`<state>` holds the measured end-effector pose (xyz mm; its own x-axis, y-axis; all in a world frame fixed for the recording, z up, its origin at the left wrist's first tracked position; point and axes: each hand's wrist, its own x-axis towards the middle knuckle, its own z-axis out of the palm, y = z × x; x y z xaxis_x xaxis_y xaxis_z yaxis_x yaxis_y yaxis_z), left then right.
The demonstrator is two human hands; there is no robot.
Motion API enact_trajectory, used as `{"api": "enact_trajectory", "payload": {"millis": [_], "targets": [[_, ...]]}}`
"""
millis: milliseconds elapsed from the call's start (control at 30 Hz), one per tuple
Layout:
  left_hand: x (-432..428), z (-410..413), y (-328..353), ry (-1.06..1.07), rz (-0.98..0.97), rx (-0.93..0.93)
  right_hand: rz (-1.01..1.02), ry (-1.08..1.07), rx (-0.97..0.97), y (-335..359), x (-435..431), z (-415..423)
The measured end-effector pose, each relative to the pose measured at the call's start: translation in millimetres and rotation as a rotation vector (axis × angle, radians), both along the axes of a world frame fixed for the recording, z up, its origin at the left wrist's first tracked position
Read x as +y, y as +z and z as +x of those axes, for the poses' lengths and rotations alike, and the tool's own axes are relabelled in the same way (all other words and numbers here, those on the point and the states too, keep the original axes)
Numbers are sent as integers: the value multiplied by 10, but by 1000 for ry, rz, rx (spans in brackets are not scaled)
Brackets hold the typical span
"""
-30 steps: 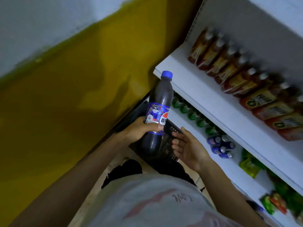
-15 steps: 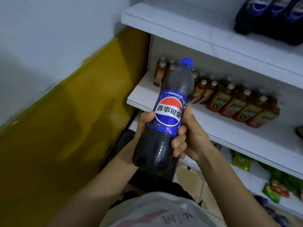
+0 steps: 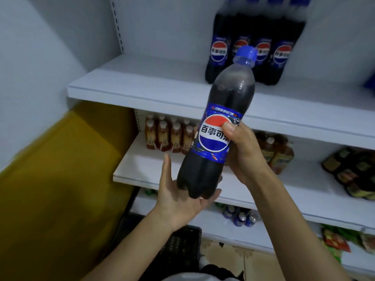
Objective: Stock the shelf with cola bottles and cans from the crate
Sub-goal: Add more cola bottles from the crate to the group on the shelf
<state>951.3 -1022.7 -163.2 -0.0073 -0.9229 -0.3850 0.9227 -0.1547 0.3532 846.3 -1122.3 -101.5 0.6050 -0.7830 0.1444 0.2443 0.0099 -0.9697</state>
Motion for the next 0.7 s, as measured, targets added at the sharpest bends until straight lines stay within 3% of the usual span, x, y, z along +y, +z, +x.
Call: {"api": "enact_trajectory", "payload": {"millis": [267, 467, 567, 700], "targets": [[-1048, -320, 745, 82, -88, -11, -222, -76, -18, 582, -1039, -267], [-1720, -422, 1129, 240, -115, -45, -365, 9, 179, 1028, -1594, -369], [-2007, -414, 1234, 261, -125, -114, -504, -5, 350, 1198, -1747, -409], [-2390, -333, 1255, 268, -140, -356, -483, -113, 291, 1258, -2062, -417]]}}
